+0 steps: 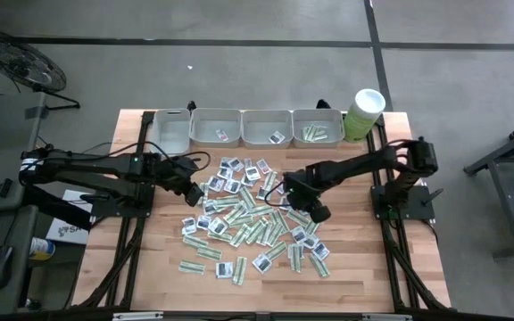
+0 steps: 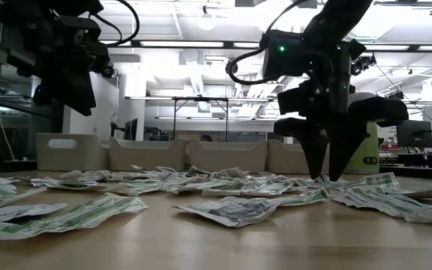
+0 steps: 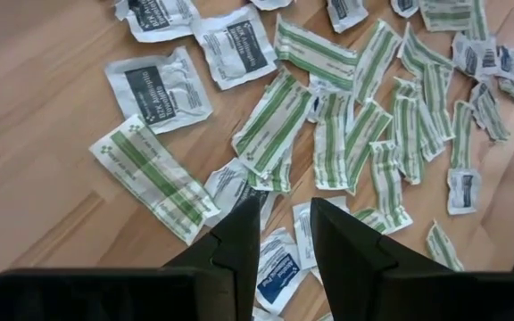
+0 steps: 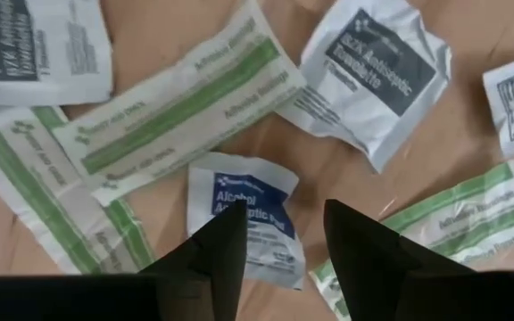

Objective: Pick & Place First Aid Supplies
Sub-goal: Put the blue alcohol pad into the left gray bin

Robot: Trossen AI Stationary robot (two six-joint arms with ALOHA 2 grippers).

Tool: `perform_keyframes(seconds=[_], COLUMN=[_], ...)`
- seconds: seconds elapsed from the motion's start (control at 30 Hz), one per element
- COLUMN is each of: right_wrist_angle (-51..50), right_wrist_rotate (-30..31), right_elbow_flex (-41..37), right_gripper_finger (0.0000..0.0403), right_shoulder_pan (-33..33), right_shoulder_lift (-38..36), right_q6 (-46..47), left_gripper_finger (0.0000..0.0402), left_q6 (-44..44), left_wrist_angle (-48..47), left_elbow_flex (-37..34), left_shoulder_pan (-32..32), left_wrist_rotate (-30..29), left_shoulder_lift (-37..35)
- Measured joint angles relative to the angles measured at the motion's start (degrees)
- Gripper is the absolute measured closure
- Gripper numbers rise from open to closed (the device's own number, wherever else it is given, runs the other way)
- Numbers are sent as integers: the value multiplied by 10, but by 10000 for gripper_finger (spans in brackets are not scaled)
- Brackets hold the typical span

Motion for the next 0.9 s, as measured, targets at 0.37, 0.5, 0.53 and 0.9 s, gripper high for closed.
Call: perform_keyframes(seconds=[0.37, 0.5, 0.53, 0.9], right_wrist_angle=[-14, -20, -21, -49], right_wrist_rotate=[13, 15, 15, 17], right_elbow_flex=[0, 0, 0, 9], right_gripper_finger=[299, 331, 340, 397], right_shoulder_pan=[0, -2, -2, -2], right_shoulder_lift=[10, 10, 10, -4], right_q6=[7, 9, 11, 76], left_gripper_finger=[300, 300, 300, 300], left_q6=[-5, -11, -11, -11], left_wrist_angle=[1, 1, 1, 20], left_elbow_flex=[0, 0, 0, 0], left_shoulder_pan=[0, 0, 0, 0], left_wrist_rotate=[0, 0, 0, 3], left_shoulder_lift=[0, 0, 0, 0])
